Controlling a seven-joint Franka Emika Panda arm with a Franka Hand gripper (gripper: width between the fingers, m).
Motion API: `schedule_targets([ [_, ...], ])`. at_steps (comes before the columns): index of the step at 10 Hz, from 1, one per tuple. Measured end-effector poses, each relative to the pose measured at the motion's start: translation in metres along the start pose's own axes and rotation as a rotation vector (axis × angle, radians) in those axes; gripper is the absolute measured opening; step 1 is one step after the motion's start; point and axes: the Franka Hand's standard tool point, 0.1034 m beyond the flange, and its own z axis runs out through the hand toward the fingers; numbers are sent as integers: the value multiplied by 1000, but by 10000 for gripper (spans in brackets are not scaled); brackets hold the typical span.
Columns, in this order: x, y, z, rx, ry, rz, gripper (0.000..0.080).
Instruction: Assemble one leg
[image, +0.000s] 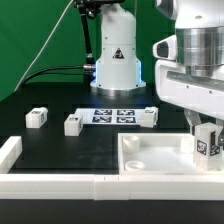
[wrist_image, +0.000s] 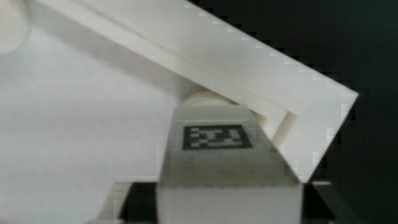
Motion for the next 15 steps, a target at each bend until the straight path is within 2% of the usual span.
schedule_targets([
  [2,1,0,0,3,-9,107,292],
  [4,1,0,0,3,-9,49,292],
  [5,0,0,0,3,-9,39,546],
  [6,-1,0,0,3,-9,3,546],
  [7,0,0,0,3,-8,-137,630],
  [11,0,-1,2,4,-8,-694,648],
  [15,0,-1,2,-3,1,-1068,648],
])
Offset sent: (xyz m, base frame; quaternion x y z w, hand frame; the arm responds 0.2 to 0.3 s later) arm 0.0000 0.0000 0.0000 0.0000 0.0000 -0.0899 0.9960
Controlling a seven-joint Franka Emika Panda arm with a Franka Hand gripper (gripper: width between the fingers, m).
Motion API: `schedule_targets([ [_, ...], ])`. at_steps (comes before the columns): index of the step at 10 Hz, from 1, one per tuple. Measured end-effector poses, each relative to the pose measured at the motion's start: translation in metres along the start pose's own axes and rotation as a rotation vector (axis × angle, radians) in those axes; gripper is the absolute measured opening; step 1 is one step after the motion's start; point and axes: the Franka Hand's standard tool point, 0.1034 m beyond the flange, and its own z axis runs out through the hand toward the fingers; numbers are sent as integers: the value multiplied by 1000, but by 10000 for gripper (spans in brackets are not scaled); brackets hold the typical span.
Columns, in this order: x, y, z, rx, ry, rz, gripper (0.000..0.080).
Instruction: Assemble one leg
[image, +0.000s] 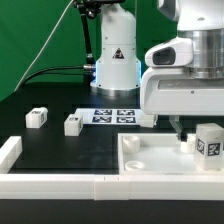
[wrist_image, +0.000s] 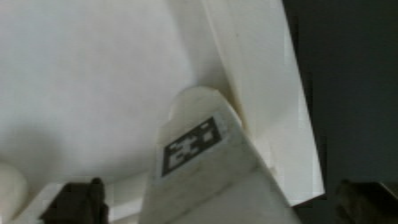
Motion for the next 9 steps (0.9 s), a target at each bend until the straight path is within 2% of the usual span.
schedule_targets([
  [2,1,2,0,-9,1,-179,648],
  [4,1,3,0,-9,0,-211,625],
  [5,0,3,0,-9,0,-209,431],
  [6,0,3,0,-9,0,-209,431],
  [7,0,3,0,-9,0,-208,287],
  [9,0,3,0,-9,0,-169,289],
])
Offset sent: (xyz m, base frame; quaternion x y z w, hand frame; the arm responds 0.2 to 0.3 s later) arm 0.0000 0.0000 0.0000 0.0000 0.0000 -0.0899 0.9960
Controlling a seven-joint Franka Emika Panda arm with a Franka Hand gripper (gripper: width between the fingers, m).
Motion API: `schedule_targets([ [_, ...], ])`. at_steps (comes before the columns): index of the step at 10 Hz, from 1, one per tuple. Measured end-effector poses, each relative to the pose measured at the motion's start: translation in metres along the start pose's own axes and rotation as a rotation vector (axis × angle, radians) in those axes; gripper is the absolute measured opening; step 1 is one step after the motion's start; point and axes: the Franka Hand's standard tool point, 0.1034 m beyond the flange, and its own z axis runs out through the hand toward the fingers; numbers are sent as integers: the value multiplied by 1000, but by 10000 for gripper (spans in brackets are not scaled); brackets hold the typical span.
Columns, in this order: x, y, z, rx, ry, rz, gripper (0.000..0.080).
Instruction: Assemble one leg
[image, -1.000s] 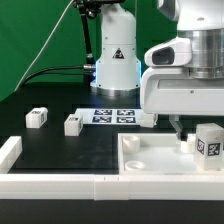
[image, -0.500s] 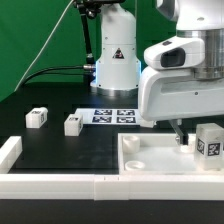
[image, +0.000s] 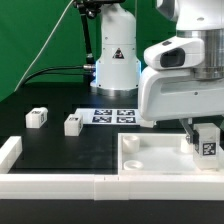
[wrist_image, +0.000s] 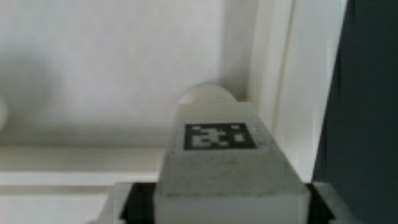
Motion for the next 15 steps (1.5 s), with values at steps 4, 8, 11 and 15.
schedule_targets([
  [4,-1,-1,1,5,3,421,289],
  [8,-2,-2,3,19,15,1081,291],
  [11,-2,-3,3,41,-2,1498,291],
  [15,-2,-4,3,44,-5,1491,527],
])
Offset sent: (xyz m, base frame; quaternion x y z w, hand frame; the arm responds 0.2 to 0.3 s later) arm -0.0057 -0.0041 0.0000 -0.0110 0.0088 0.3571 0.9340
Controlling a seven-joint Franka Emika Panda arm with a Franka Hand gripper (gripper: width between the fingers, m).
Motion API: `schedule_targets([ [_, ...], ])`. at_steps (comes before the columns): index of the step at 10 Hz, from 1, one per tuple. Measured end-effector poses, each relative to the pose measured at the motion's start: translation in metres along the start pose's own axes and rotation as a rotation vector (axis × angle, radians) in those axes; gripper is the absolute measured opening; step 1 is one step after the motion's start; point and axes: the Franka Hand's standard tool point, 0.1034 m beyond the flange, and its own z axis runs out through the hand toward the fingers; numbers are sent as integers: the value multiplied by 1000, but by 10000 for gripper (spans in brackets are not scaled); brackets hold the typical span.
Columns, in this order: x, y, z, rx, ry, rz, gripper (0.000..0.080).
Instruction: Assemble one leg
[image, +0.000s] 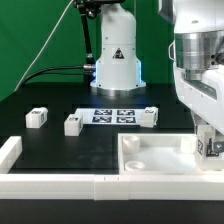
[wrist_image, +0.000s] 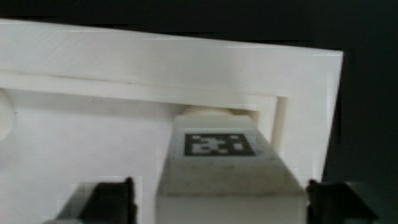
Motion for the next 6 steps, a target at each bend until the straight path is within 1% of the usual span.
schedule_targets([
  [1,0,0,0,0,0,-31,527],
  [2,0,0,0,-1,3,-211,627],
  [3,-1,0,0,-2,3,-398,643],
  [4,-4,0,0,-2,1,-472,643],
  [6,-6,-2,-1,-4,9,-785,649],
])
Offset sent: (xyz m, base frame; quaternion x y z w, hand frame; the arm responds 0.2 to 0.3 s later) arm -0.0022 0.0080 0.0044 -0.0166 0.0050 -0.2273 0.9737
